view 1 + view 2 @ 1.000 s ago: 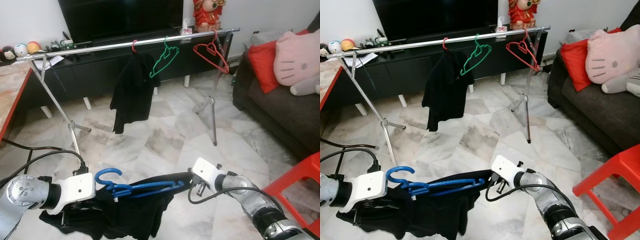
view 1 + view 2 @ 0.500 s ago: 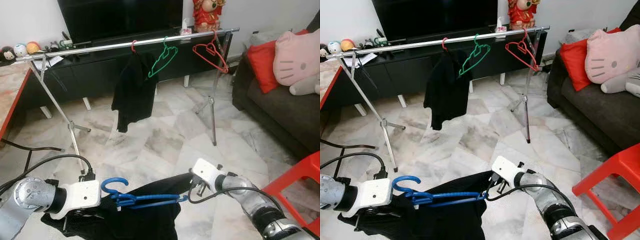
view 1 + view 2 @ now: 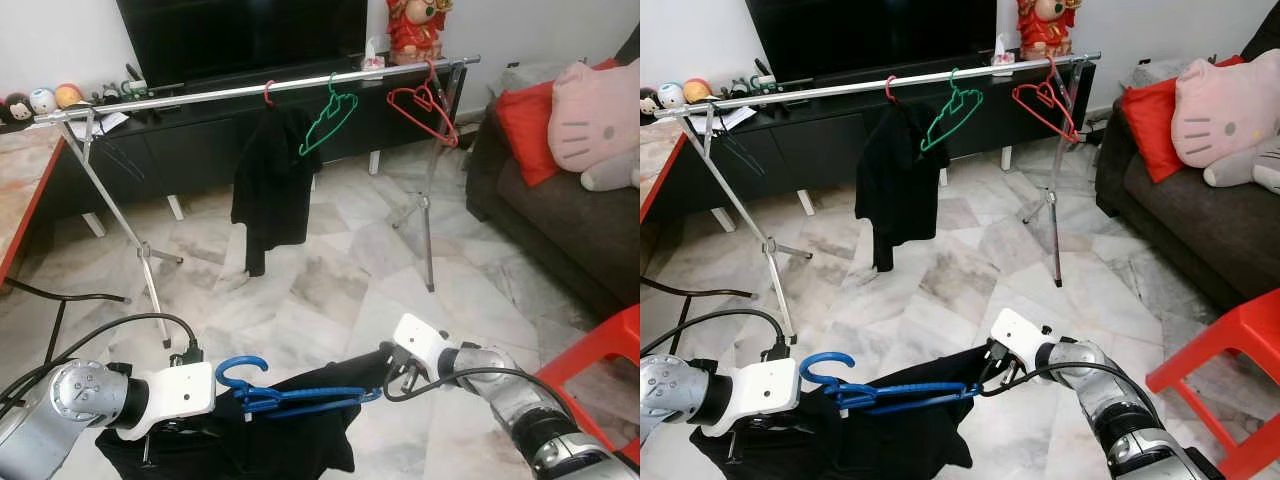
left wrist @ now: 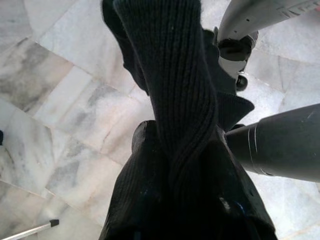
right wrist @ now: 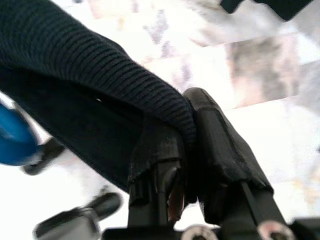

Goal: Hang hanger

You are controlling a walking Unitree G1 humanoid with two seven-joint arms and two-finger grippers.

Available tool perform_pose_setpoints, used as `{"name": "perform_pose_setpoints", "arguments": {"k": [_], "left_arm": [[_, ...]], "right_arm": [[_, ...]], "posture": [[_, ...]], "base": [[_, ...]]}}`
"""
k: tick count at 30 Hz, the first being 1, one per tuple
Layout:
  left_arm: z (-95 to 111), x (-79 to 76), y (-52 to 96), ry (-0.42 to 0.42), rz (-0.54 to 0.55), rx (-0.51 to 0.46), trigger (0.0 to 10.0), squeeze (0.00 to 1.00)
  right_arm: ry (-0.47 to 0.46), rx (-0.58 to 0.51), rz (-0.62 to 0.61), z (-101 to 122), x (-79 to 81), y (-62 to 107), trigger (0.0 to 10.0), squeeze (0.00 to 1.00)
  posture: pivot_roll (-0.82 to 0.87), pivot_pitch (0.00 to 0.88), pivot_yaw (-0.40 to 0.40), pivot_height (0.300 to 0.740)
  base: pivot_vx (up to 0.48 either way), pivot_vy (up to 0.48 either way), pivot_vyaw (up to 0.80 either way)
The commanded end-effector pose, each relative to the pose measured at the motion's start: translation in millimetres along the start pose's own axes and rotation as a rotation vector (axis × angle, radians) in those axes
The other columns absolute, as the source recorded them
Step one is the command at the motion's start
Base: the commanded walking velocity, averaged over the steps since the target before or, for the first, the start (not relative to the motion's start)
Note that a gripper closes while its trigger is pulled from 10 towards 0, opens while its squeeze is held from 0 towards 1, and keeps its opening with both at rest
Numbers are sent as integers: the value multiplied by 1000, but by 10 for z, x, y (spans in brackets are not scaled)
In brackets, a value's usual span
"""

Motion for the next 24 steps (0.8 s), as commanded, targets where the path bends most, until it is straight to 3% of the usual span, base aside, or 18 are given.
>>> {"name": "perform_pose_setpoints", "arguments": {"k": [1,4,10,21,24], "left_arm": [[9,30,19,-9,4,9,10000,0],[24,32,3,-14,3,5,10000,0],[46,14,-26,-17,-6,-3,10000,0],[54,-20,-20,-27,-30,-3,10000,0],[56,-34,-25,-23,-39,-7,10000,0]], "right_arm": [[-44,-39,26,33,40,5,10000,1000],[-92,-92,94,82,130,15,10000,1000],[-55,-30,196,-61,264,53,10000,1000],[-26,-5,249,-102,298,83,10000,1000],[36,7,281,-128,321,112,10000,1000]], "posture": [[-138,0,48,740],[-139,0,48,740],[-141,0,45,740],[-144,0,48,740],[-148,0,50,740]], "base": [[0,0,0],[0,0,0],[0,0,0],[0,0,0],[0,0,0]]}}
Point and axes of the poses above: a point about 5 cm out from each wrist's last joint towards the gripper, its own y axis pointing back from the gripper into the wrist, its own z axis along the axis of the wrist's last joint, x = y × z, the point moved 6 cm from there along -y, pointing out of the wrist towards the gripper, and after that the axes turned 14 degrees about y, right-handed, at the moved point
